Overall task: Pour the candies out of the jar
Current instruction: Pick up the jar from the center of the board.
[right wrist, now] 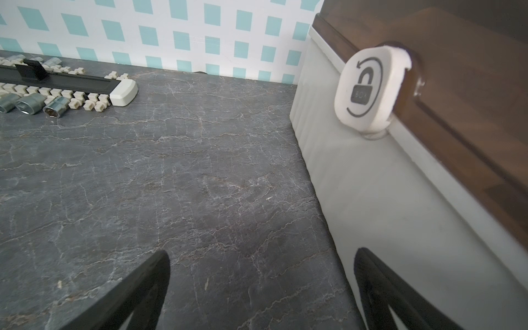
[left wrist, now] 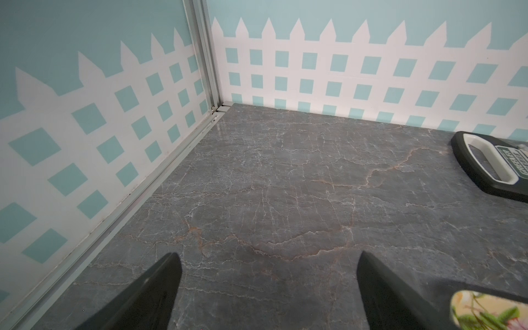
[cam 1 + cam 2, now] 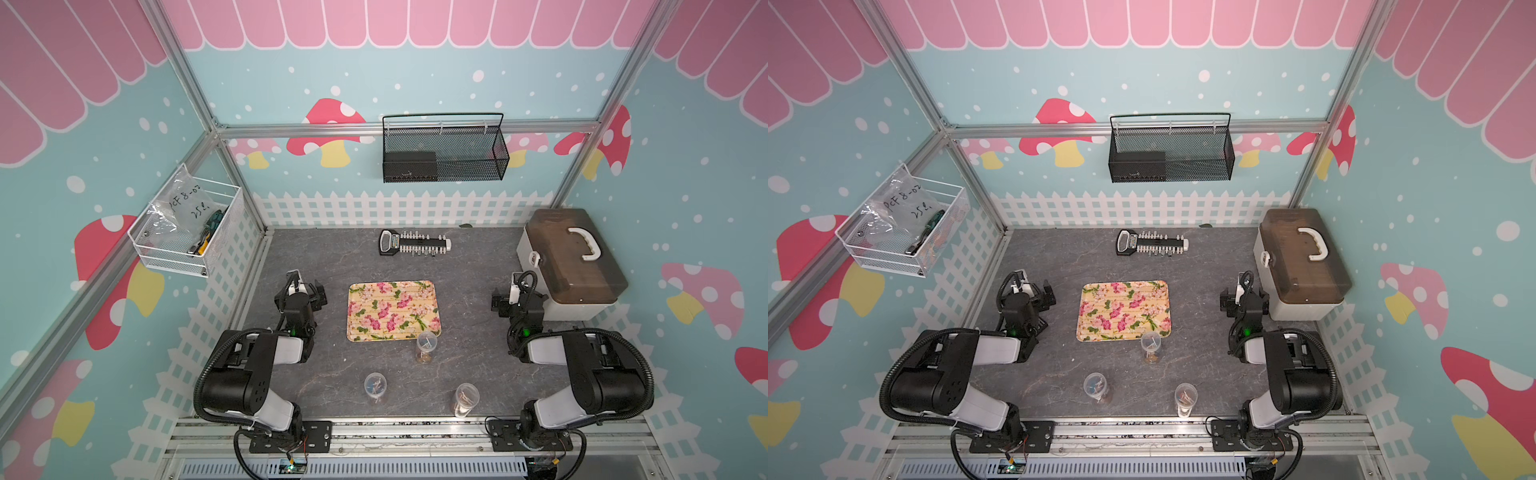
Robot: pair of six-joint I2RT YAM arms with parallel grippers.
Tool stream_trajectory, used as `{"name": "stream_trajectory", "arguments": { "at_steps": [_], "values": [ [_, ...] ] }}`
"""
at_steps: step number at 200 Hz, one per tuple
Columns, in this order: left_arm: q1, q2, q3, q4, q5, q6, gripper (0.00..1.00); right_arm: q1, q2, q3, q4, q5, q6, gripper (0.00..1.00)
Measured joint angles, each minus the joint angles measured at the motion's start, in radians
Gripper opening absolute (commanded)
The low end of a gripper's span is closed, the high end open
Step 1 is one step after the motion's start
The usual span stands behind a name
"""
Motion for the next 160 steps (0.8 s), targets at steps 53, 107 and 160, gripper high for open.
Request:
{"name": "stream_trajectory", "arguments": {
  "at_steps": [53, 107, 160],
  "values": [
    [0.0, 0.0, 0.002, 0.0, 0.0, 0.0, 0.99, -0.002, 0.0, 0.0, -0.008, -0.015, 0.0, 0.98],
    [-0.015, -0.104, 0.209, -0.429, -0.011, -0.02, 0.99, 0.039, -0.195, 0.065, -0.311, 0.009, 0.011, 0.99],
    [-0.097, -0.425, 0.525, -0.907, 0.075, -0.136, 0.99, 0.162, -0.508, 0.479, -0.951, -0.049, 0.157, 0.97]
  ]
}}
